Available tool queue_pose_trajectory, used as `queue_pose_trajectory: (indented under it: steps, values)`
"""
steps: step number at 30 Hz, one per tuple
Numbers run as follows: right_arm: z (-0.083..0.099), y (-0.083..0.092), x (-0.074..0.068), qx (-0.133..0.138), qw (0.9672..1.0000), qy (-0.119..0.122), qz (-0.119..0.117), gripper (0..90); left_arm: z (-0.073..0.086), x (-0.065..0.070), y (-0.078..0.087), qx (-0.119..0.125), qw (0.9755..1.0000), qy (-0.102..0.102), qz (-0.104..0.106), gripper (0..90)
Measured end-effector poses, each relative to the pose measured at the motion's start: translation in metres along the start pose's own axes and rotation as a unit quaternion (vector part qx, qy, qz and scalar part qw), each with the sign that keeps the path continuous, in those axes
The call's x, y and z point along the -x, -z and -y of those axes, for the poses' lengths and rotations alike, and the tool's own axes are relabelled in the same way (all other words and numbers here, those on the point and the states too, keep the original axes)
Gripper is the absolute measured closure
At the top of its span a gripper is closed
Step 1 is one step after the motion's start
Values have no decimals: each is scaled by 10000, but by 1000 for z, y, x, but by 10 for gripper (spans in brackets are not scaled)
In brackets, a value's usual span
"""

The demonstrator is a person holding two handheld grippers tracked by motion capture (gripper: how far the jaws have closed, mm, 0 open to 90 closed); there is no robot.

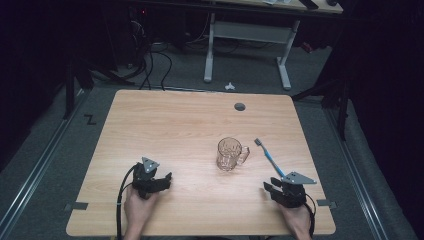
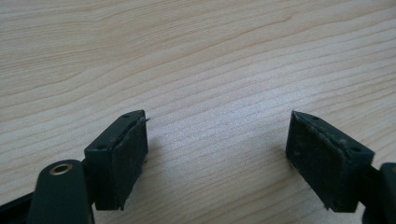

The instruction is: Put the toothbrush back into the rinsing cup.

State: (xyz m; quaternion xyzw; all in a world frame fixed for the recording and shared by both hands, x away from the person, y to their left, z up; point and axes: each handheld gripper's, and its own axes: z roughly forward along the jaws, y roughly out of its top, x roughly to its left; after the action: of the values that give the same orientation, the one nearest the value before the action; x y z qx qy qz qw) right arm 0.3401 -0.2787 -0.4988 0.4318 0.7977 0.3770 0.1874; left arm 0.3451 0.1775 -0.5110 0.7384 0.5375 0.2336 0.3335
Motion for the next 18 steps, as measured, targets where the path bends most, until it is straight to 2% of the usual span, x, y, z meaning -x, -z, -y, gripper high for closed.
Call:
queue_pose_trajectory:
  steps: [8, 12, 18]
  values:
    - [0, 4, 7, -4, 10000, -21, 96, 634, 0, 0, 0, 1, 10000, 0, 0, 214]
    - [-2, 7, 11, 5, 9996, -115, 264, 646, 0, 0, 0, 1, 10000, 0, 1, 214]
    - [-6, 8, 15, -22, 9994, -24, 351, 649, 0, 0, 0, 0, 10000, 0, 1, 215]
